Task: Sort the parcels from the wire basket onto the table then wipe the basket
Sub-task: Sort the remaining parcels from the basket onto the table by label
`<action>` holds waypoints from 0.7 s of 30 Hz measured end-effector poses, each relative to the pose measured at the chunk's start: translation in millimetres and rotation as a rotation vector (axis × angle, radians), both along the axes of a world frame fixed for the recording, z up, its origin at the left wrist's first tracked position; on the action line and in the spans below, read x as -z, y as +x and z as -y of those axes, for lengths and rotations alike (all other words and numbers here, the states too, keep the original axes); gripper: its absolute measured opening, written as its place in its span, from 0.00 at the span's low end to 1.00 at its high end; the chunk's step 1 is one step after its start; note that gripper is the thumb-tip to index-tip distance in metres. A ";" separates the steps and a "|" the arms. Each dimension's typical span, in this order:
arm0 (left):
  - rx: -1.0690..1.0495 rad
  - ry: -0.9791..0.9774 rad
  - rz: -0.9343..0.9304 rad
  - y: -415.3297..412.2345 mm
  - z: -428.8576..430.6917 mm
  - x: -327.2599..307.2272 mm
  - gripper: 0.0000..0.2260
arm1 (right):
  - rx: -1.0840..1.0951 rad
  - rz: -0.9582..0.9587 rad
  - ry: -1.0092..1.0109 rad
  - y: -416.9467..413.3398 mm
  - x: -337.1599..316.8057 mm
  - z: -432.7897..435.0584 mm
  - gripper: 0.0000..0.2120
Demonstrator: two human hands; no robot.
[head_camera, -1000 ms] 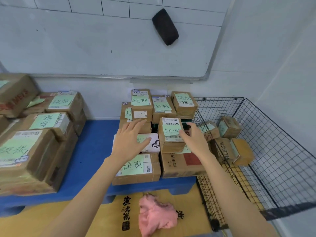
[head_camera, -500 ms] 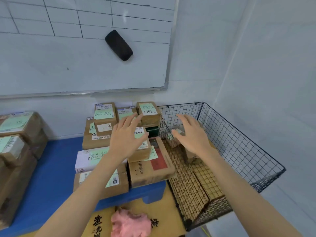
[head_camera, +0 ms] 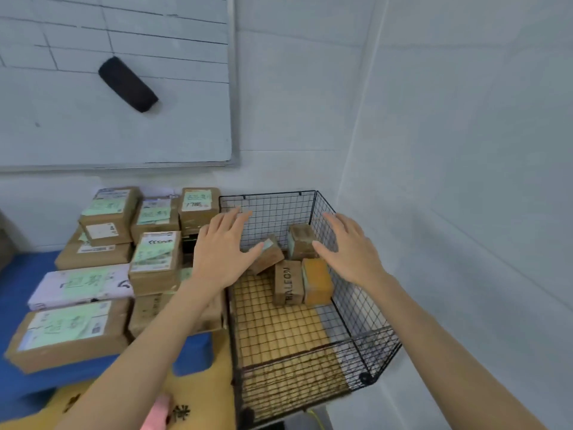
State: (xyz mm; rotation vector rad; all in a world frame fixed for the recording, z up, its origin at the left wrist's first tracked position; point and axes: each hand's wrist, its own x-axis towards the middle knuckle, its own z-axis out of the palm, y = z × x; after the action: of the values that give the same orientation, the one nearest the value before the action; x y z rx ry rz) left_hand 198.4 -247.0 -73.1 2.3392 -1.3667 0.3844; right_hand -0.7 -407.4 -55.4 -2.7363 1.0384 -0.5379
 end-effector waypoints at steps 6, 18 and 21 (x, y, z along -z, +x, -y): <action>-0.048 0.021 0.001 -41.3 27.1 -1.5 0.36 | -0.057 -0.037 0.042 -25.1 2.5 34.0 0.33; -0.065 0.080 -0.055 -22.3 92.3 13.1 0.31 | -0.116 -0.055 0.211 10.5 41.2 95.1 0.36; -0.061 0.100 -0.115 -8.5 114.2 24.4 0.31 | -0.102 -0.100 0.242 25.8 53.4 110.8 0.36</action>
State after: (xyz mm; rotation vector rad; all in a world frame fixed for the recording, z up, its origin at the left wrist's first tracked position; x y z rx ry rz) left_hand 189.9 -361.3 -97.5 2.4473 -1.2903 0.1998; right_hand 25.0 -518.3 -108.8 -2.6047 0.9127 -0.2434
